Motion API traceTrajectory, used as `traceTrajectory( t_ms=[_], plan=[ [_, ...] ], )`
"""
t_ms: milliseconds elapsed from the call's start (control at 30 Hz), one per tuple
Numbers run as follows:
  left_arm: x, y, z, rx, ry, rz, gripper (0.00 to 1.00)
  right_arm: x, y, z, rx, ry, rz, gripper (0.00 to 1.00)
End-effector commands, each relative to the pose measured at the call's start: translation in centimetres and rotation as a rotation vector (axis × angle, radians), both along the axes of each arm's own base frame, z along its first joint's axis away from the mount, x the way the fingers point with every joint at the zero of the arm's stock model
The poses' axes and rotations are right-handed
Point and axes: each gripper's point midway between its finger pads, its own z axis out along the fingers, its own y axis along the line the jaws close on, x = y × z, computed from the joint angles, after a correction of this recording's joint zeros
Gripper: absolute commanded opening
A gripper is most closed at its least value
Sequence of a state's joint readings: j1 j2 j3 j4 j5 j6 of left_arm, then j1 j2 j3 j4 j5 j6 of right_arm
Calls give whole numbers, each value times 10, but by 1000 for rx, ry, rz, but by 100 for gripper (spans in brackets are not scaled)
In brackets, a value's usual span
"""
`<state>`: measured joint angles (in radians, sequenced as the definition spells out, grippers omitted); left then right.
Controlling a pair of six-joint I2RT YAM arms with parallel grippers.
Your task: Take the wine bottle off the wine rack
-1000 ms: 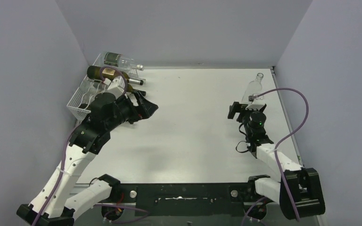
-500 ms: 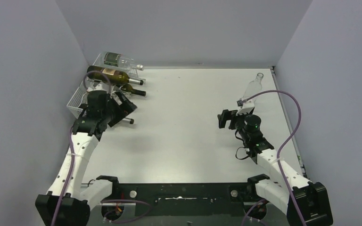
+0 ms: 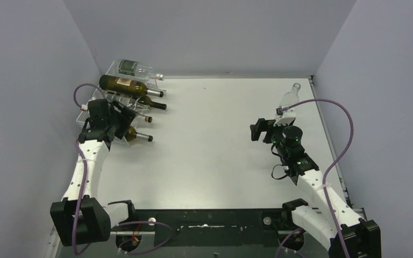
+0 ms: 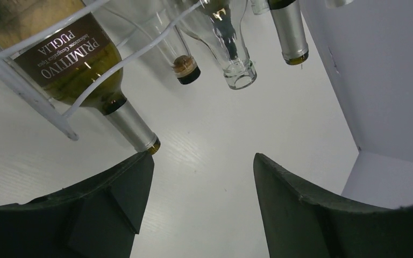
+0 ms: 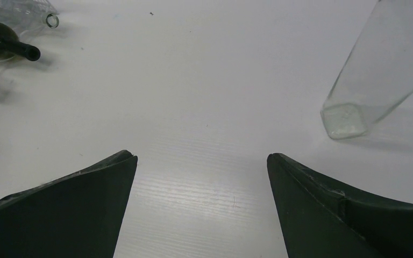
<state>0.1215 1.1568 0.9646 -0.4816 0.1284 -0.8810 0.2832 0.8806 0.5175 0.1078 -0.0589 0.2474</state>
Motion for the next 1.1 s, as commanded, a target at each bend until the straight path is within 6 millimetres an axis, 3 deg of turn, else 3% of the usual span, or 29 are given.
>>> traceTrajectory(
  t_ms=[0,133,333,467,633,1067],
  plan=[
    [36,-2,25,68,-111,102,68,2,11,16,2,-23,57,98],
    [54,-10,14,88,-77,152,66,1,14,18,1,-31,74,98],
    [76,4,8,119,-87,297,62,-6,20,20,3,-59,125,98],
    [101,-1,0,114,-61,279,60,-8,18,22,3,-74,120,98],
    [118,-9,-16,80,-52,276,59,-9,17,24,3,-89,114,98],
    [131,-12,-51,87,-11,294,53,-12,16,23,6,-83,113,98]
  ],
)
